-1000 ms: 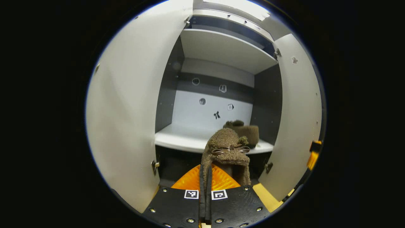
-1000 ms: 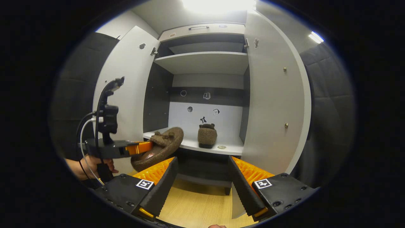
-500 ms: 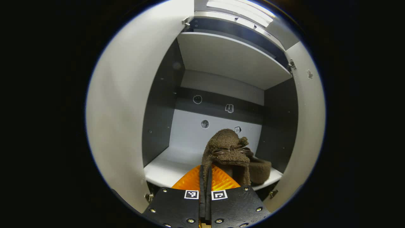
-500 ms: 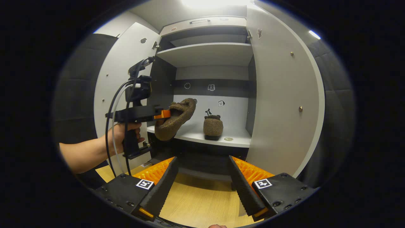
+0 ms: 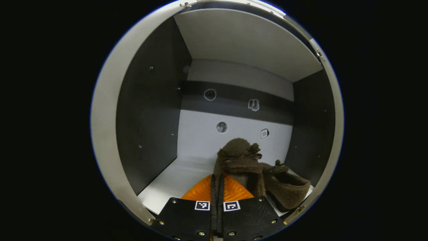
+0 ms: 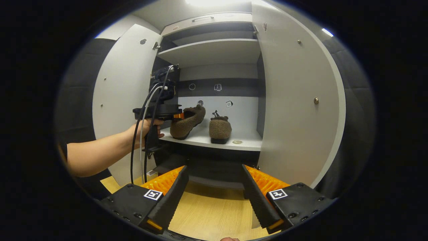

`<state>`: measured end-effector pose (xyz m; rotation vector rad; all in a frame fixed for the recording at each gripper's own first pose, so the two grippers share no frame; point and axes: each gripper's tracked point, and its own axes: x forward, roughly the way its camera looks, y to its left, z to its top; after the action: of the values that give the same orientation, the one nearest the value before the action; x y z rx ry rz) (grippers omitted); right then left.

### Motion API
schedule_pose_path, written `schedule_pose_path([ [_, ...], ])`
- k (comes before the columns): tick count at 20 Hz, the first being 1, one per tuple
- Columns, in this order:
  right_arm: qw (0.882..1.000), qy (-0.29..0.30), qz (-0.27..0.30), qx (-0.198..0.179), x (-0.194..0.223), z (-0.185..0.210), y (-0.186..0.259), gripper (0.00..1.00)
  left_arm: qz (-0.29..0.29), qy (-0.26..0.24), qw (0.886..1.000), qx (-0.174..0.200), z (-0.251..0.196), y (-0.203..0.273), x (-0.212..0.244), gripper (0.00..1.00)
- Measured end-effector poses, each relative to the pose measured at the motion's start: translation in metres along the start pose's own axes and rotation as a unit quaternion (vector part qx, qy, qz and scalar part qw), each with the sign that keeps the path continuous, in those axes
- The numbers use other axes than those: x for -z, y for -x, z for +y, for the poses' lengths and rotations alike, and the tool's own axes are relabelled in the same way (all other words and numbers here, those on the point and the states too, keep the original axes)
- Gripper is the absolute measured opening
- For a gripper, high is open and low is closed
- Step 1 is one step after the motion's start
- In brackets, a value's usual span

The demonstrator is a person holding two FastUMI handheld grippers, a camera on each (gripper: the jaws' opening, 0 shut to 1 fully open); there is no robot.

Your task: Grab one shoe with the right hand and put it into the shoe cabinet, grab the other shoe with the left hand and put it into the shoe cabinet; then close the right door with the right hand and the left door with the left hand.

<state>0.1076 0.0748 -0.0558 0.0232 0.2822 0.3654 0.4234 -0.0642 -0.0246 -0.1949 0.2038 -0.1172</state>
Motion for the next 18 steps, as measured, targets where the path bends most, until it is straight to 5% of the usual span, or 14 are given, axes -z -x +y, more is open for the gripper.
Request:
schedule_pose_path([
  [3,1.0,-0.008,-0.008,0.005,-0.005,-0.001,-0.001,0.99,-0.03,-0.01,0.999,0.016,-0.003,0.011,-0.022,0.0],
  [7,0.999,-0.012,-0.03,0.009,-0.02,0.002,0.006,0.99,-0.061,-0.053,0.996,0.024,-0.006,0.053,-0.046,0.8],
  [18,0.996,-0.002,-0.083,0.027,-0.069,0.001,0.051,0.99,-0.078,-0.064,0.993,0.065,-0.006,0.232,-0.052,0.8],
])
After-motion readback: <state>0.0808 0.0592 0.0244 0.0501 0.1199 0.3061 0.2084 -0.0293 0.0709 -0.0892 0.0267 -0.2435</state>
